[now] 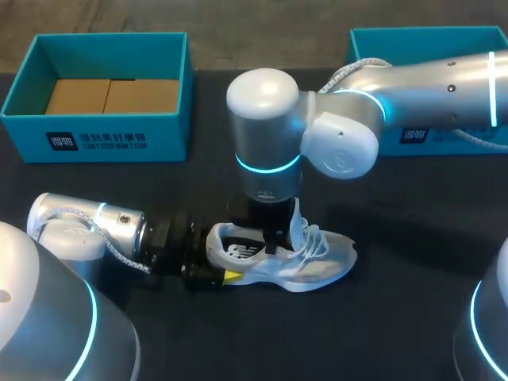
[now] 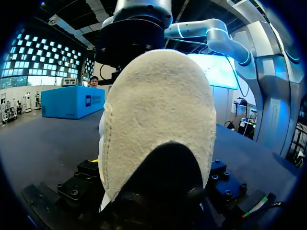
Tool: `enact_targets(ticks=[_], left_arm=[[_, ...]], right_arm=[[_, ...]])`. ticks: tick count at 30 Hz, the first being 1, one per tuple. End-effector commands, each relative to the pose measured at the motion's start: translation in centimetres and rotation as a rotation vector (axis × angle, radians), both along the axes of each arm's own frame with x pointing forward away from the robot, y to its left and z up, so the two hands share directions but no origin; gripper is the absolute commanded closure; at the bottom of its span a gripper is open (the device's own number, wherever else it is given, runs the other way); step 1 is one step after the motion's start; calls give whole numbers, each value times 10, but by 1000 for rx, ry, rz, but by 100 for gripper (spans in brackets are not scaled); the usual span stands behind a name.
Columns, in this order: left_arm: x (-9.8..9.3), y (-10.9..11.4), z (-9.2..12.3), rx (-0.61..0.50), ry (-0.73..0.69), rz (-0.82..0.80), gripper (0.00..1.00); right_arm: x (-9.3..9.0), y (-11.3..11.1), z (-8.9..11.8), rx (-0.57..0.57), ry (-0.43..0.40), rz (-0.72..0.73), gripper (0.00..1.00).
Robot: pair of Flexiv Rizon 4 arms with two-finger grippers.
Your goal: Take the shoe out of the shoebox, open the shoe tongue, remove and reinsert the insole, then place the shoe into the shoebox
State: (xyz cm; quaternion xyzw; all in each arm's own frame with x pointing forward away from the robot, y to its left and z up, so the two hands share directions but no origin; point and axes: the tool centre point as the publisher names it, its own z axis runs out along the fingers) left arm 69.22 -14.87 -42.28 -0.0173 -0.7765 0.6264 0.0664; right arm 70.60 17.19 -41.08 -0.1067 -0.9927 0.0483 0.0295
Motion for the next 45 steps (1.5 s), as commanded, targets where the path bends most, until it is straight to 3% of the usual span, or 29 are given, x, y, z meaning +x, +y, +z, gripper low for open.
enact_targets(ticks=[1,10,13,14,15,21,35,45], left_arm=[[0,0,0,1,0,0,100],[0,0,0,1,0,0,100],[0,0,0,1,0,0,100],[0,0,0,1,0,0,100],[0,0,0,1,0,0,100],[0,0,0,1,0,0,100],[0,0,0,1,0,0,100],[0,0,0,1,0,0,100]], right_arm=[[-10,14,-31,-38,37,4,64],[-36,18,-40,-44,100,-3,69],[-40,17,-40,-29,107,-3,80],[-40,17,-41,-24,110,-2,93],[-41,16,-41,-23,117,-1,100],[-44,13,-34,14,109,4,100],[-42,-1,27,177,-63,-36,100],[-40,-4,54,273,-146,-44,100]])
